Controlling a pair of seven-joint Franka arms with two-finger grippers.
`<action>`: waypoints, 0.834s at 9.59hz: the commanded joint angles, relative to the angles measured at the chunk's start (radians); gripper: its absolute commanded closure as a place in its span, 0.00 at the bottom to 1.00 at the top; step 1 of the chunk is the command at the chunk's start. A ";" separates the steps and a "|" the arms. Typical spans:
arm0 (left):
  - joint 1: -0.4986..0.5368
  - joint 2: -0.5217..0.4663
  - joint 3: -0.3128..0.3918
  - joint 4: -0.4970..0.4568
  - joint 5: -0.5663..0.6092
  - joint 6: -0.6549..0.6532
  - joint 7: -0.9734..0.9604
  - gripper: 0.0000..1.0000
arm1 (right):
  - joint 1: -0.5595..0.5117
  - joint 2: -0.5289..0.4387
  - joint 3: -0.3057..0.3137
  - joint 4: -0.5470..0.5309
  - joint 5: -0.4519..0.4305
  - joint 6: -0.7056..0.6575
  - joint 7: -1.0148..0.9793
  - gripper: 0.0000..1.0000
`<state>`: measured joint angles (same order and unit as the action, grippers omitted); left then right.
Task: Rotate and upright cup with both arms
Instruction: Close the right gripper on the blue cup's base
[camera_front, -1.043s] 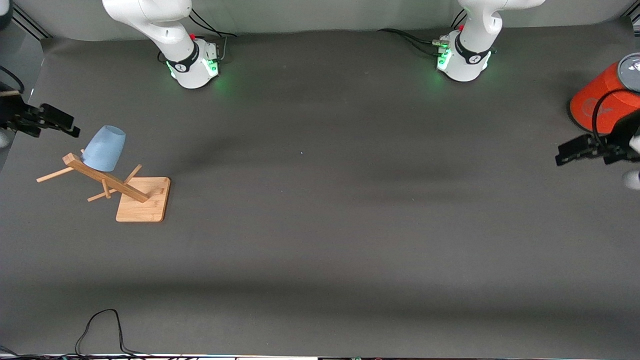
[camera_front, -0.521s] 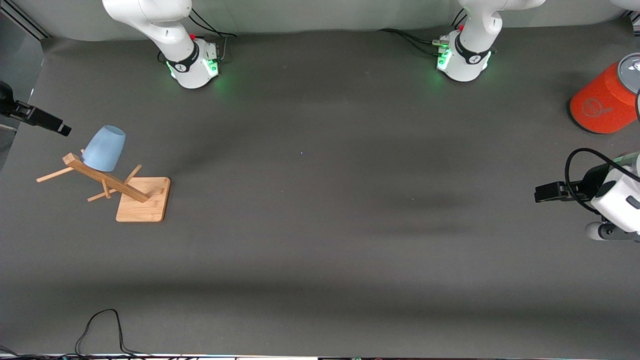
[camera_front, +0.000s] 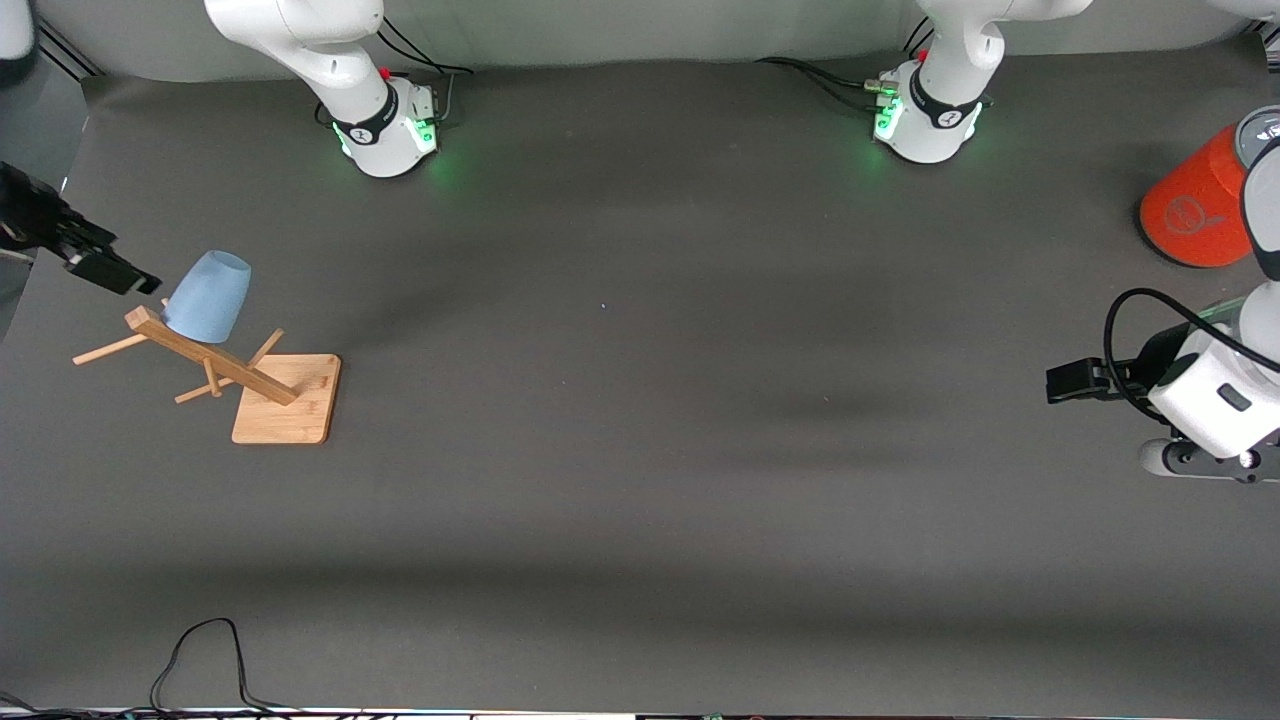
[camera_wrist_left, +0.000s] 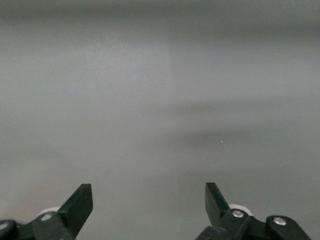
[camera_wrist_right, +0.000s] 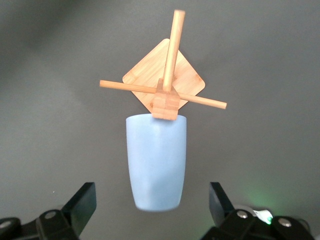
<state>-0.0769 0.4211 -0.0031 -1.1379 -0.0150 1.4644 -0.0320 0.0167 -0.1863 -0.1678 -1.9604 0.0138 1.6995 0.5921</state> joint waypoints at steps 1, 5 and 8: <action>-0.004 -0.002 0.006 0.015 0.012 -0.022 0.004 0.00 | 0.009 -0.101 -0.013 -0.219 0.029 0.174 0.028 0.00; -0.004 -0.004 0.008 0.017 0.012 -0.027 0.007 0.00 | 0.009 -0.052 -0.021 -0.299 0.043 0.304 0.028 0.00; 0.003 -0.004 0.006 0.013 0.007 -0.033 0.009 0.00 | 0.009 -0.027 -0.019 -0.296 0.043 0.328 0.028 0.14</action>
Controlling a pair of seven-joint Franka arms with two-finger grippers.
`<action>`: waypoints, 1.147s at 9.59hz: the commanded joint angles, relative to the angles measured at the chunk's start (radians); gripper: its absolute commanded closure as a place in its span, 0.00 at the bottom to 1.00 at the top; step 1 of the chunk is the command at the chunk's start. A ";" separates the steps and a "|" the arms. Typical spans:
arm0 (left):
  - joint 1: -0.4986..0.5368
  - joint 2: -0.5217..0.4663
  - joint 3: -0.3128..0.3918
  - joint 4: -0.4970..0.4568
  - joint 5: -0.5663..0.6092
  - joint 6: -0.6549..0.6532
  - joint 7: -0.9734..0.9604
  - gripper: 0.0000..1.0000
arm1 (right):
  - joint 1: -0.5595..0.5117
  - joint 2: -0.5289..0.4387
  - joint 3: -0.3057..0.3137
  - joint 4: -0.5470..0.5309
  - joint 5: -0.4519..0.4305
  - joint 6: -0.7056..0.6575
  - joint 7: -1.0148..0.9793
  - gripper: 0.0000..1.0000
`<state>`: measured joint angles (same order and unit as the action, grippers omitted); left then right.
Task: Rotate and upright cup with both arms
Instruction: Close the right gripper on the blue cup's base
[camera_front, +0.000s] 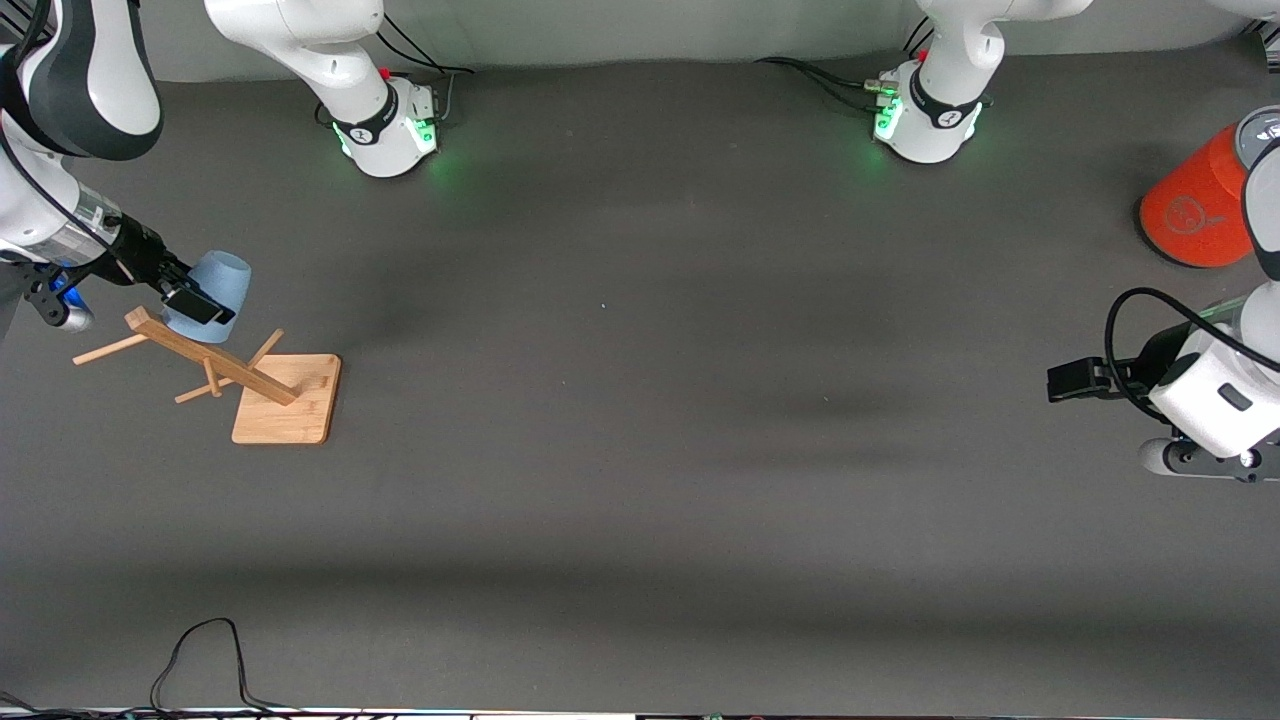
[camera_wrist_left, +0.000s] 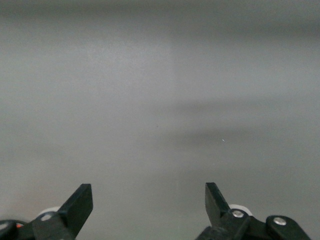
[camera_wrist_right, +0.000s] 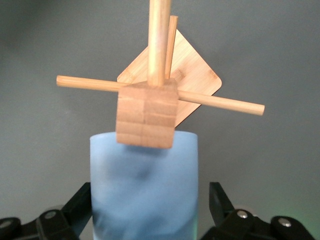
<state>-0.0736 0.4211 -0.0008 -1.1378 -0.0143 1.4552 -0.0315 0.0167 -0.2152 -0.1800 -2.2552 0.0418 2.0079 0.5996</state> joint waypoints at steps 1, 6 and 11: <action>0.000 -0.004 0.004 0.013 0.007 -0.024 0.009 0.00 | 0.011 0.002 -0.007 -0.001 0.015 0.018 0.019 0.35; -0.005 -0.004 0.004 0.015 0.005 -0.024 0.009 0.00 | 0.012 -0.010 -0.004 0.023 0.013 -0.032 0.020 0.38; -0.006 -0.004 0.004 0.013 0.005 -0.026 0.009 0.00 | 0.106 -0.059 0.007 0.172 0.015 -0.309 0.158 0.42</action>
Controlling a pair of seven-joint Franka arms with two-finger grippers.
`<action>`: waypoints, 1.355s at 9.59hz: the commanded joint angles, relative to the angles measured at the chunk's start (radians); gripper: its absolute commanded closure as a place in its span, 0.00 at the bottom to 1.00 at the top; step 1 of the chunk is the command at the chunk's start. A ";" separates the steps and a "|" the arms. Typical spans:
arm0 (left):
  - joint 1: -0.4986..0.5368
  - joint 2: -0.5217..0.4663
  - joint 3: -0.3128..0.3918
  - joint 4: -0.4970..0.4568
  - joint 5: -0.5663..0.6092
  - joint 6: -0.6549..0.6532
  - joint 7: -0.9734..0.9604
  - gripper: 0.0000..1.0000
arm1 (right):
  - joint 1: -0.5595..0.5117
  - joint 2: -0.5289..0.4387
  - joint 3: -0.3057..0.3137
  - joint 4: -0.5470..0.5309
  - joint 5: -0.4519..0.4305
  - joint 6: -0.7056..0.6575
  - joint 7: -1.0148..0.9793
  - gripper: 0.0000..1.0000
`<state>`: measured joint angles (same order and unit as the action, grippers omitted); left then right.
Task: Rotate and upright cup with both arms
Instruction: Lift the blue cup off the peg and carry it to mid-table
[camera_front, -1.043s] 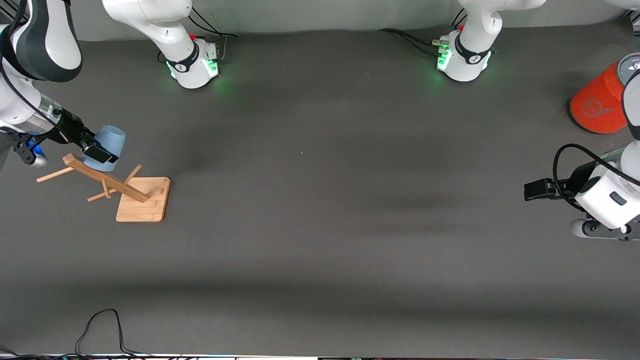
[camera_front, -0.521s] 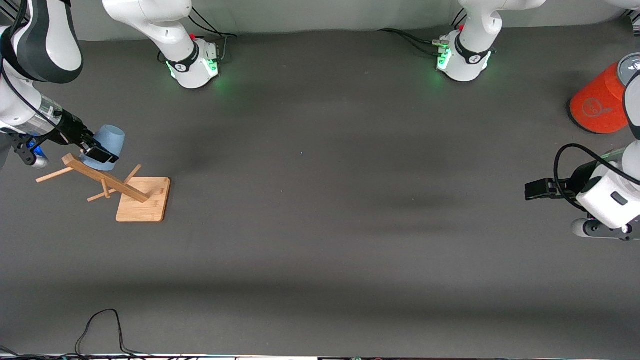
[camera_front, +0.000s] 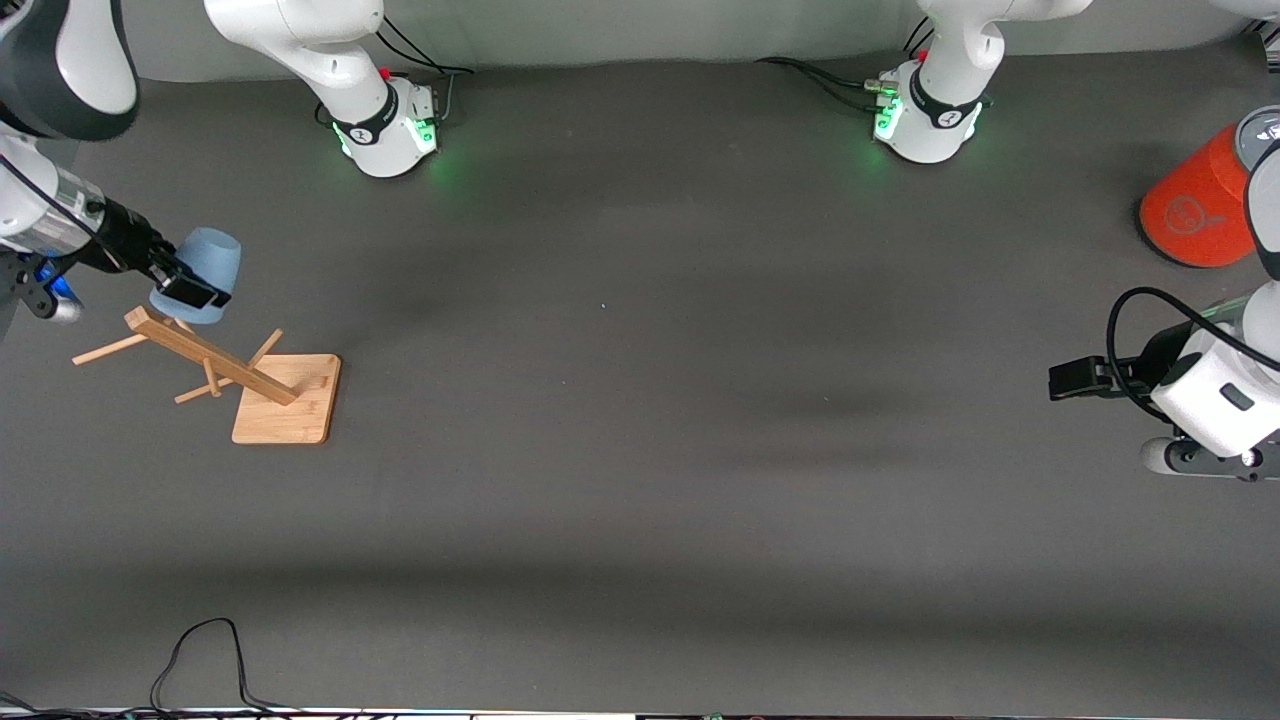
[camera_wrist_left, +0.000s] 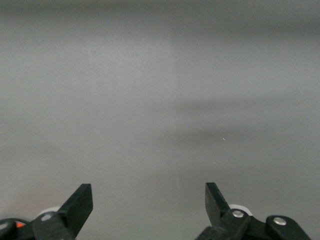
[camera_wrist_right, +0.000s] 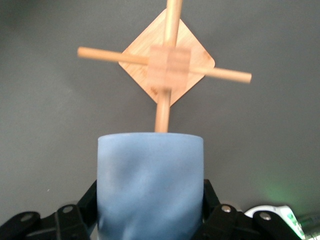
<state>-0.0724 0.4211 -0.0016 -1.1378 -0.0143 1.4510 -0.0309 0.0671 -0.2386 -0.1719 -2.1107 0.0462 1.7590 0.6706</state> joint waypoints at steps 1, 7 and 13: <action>-0.009 -0.004 0.005 0.015 0.005 -0.021 0.008 0.00 | 0.106 -0.074 -0.003 0.028 0.011 -0.093 0.162 0.42; -0.006 -0.004 0.005 0.015 0.005 -0.021 0.009 0.00 | 0.598 0.113 -0.001 0.183 0.024 -0.003 0.871 0.42; -0.009 -0.004 0.005 0.013 0.004 -0.021 0.008 0.00 | 0.924 0.765 -0.005 0.729 0.012 0.034 1.538 0.42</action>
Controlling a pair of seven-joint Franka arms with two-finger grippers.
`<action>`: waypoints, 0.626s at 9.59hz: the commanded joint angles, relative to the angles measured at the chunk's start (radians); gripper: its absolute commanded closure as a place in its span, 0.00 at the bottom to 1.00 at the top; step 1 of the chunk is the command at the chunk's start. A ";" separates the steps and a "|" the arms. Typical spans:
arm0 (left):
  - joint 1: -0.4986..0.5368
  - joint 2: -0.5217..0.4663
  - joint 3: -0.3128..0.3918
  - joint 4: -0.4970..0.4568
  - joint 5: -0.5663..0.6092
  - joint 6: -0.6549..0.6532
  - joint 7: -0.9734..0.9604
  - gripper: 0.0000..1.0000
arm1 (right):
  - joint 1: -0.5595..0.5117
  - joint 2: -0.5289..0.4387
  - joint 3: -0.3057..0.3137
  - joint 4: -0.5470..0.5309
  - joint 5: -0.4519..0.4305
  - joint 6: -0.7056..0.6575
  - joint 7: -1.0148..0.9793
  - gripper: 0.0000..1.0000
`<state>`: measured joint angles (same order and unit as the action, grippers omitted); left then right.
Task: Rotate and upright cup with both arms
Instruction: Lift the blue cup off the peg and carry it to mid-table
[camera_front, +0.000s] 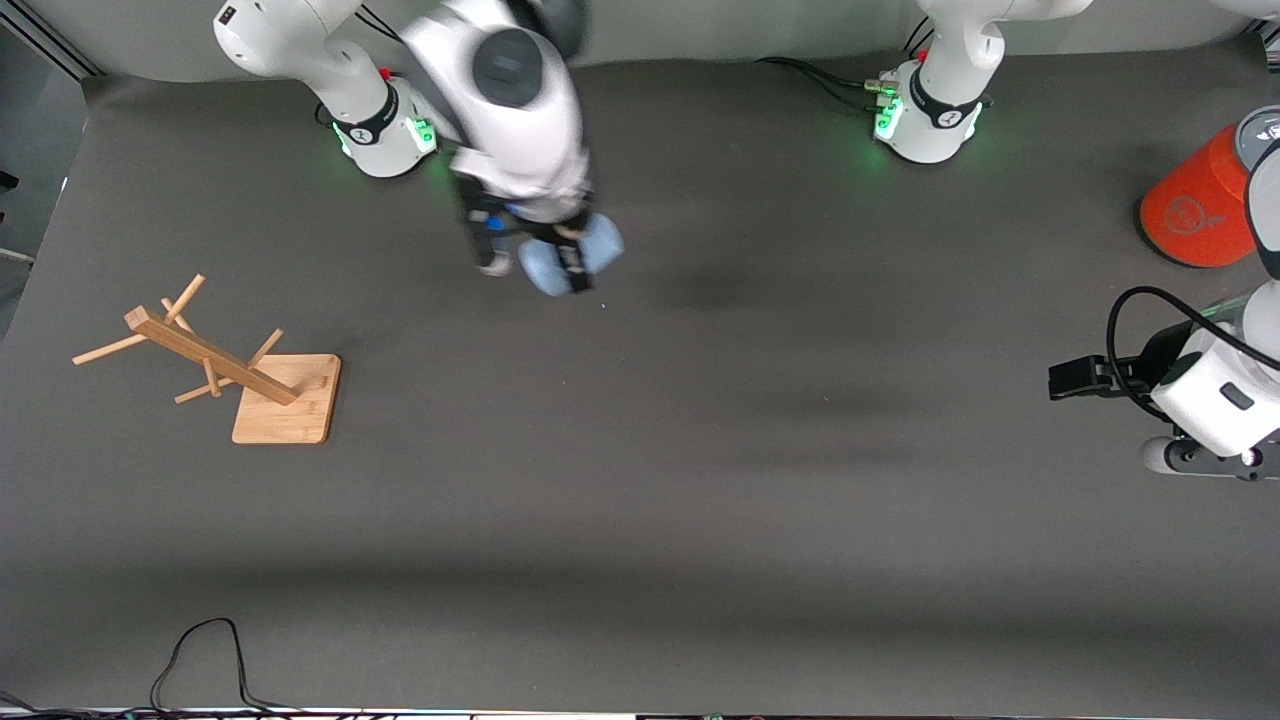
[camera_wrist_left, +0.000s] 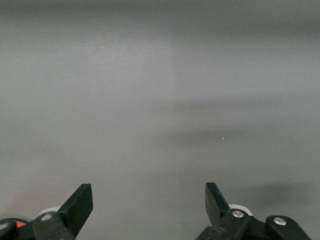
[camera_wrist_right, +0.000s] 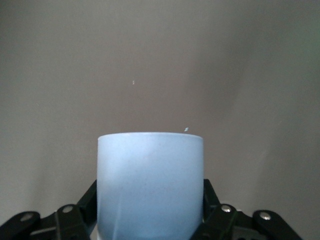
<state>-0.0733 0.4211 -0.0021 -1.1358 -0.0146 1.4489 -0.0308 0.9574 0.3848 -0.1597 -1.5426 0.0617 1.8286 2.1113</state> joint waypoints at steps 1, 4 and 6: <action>-0.010 -0.004 0.005 0.011 0.004 -0.019 0.006 0.00 | 0.043 0.217 -0.015 0.214 -0.002 -0.014 0.167 0.42; -0.010 -0.004 0.005 0.010 0.004 -0.019 0.008 0.00 | 0.106 0.365 -0.015 0.259 -0.005 0.104 0.334 0.42; -0.010 -0.004 0.005 0.008 0.004 -0.019 0.008 0.00 | 0.130 0.428 -0.015 0.260 -0.006 0.174 0.406 0.43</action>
<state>-0.0749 0.4211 -0.0032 -1.1360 -0.0147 1.4475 -0.0307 1.0682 0.7639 -0.1612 -1.3303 0.0611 1.9849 2.4557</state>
